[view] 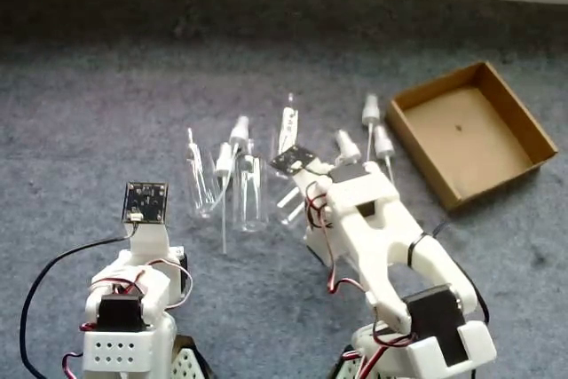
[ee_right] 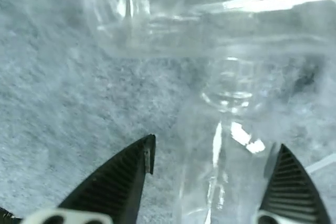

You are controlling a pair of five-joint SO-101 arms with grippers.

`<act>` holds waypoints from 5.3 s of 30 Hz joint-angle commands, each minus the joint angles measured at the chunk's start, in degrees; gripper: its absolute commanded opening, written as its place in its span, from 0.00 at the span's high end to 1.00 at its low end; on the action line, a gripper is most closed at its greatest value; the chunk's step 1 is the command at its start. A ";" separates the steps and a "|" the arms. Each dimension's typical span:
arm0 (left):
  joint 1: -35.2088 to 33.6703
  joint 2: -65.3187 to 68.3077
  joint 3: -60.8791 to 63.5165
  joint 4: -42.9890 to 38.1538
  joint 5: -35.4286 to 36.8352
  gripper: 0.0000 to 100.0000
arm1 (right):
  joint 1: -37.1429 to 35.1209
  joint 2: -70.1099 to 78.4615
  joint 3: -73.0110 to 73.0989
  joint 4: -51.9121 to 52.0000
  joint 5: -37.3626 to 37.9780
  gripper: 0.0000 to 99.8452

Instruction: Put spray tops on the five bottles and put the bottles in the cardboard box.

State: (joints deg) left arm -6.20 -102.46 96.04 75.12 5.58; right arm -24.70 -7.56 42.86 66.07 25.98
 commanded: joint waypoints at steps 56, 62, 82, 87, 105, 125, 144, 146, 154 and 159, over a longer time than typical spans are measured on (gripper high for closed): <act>-0.66 -0.48 1.10 0.18 0.26 1.00 | -0.40 -77.67 18.59 3.74 -9.05 0.80; -0.66 -0.48 1.10 0.18 0.26 1.00 | 6.02 -81.19 22.46 -1.19 -9.05 0.80; -0.66 -0.48 1.10 0.18 0.26 1.00 | 9.01 -82.33 40.22 -16.31 -9.49 0.80; -0.40 -0.48 1.10 0.18 0.26 1.00 | 9.19 -82.33 41.89 -19.91 -17.14 0.80; -2.95 -0.57 0.84 0.00 0.09 1.00 | 8.92 -82.33 44.70 -21.32 -28.75 0.80; -27.12 -0.40 -2.51 -19.87 -16.44 1.00 | 8.84 -82.42 53.49 -33.10 -28.92 0.80; -21.05 0.31 -29.23 0.09 -27.78 1.00 | 8.84 -82.42 53.49 -33.10 -29.10 0.80; -21.05 1.27 -29.93 0.09 -27.96 1.00 | 8.84 -82.42 53.49 -33.10 -29.10 0.80; -18.95 23.60 -40.84 0.09 -32.79 1.00 | 8.84 -82.42 53.49 -33.10 -29.10 0.80; -12.79 38.55 -48.57 0.09 -33.49 1.00 | 8.92 -82.42 53.49 -33.10 -29.10 0.80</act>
State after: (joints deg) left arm -23.25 -72.22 53.76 75.12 -27.12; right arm -16.44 -89.32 95.69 34.59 -2.68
